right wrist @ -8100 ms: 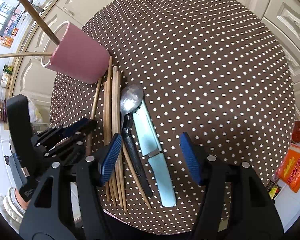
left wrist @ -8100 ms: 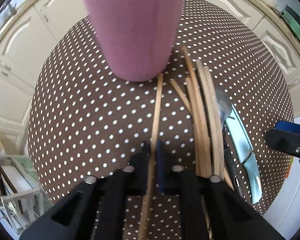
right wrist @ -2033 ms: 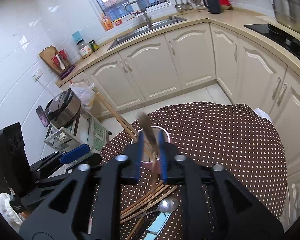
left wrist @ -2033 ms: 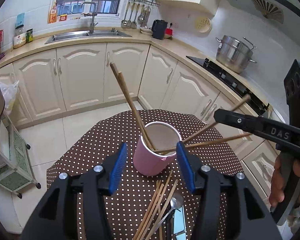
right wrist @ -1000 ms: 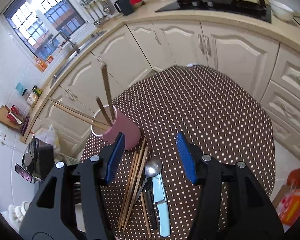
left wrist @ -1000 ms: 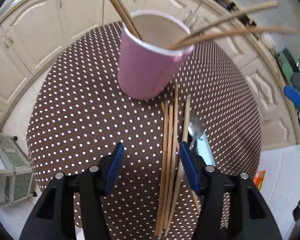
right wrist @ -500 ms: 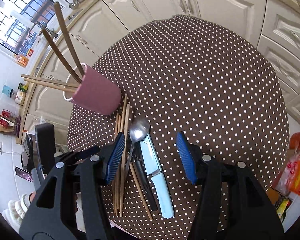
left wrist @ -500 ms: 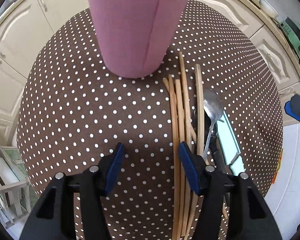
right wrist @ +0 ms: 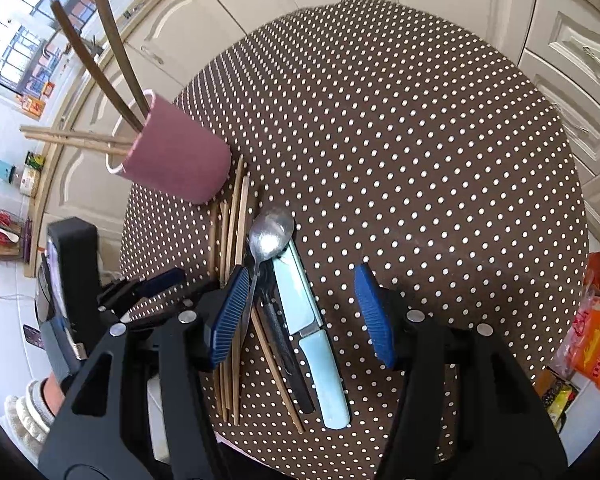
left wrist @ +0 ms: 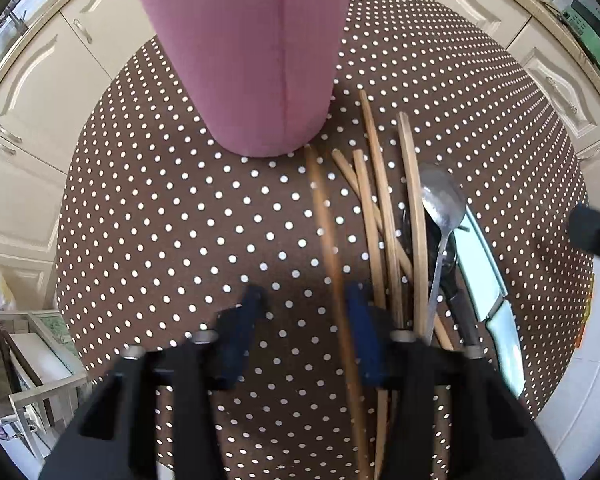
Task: Organize utensils
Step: 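Close the left tool on a wooden chopstick while the right tool grasps another chopstick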
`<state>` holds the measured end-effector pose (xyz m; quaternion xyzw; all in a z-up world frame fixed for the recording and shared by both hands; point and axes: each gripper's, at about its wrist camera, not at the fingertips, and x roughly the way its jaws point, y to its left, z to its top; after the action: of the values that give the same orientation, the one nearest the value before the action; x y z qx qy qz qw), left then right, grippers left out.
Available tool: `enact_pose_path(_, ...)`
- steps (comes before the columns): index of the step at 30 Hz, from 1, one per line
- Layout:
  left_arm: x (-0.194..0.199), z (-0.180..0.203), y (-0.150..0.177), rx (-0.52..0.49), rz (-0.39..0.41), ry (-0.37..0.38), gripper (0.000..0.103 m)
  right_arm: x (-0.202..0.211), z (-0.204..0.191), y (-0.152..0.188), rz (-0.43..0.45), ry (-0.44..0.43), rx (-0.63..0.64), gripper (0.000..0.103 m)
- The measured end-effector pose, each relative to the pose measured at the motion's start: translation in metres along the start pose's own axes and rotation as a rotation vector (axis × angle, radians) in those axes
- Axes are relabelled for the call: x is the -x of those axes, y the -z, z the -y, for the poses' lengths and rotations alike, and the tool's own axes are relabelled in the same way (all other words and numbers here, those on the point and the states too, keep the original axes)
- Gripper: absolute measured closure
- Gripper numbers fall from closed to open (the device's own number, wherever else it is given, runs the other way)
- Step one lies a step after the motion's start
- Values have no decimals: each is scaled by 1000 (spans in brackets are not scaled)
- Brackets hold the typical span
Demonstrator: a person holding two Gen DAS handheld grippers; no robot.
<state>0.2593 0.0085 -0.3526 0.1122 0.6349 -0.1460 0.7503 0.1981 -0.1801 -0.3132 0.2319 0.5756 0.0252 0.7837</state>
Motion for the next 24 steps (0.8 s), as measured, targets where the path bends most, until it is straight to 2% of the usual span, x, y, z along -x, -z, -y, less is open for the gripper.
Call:
enact_pose_path(1,0,-1,2,7,-1,10,90,-3,-3,1,-12,1,4,48)
enact_pose_path(3,-1,-6,1,41,-10,47,97,-11,-11,3,-31,-1,8,48)
enact_pose_path(9,3,-20,8,167,0,139,98,-37,-35,-3,-70,1,23,48)
enact_pose_path(11,8,-26,11,214,28,175,98,-45,-43,-7,-71,2,33,48)
enact_pose_path(15,14,-35,16,254,49,185,98,-58,-56,-20,-67,4,50,50)
enact_pose_path(20,20,-50,27,320,82,193,98,-80,-68,-35,-83,2,64,63)
enact_pose_path(24,25,-64,30,370,106,193,98,-91,-73,-46,-100,-11,67,68)
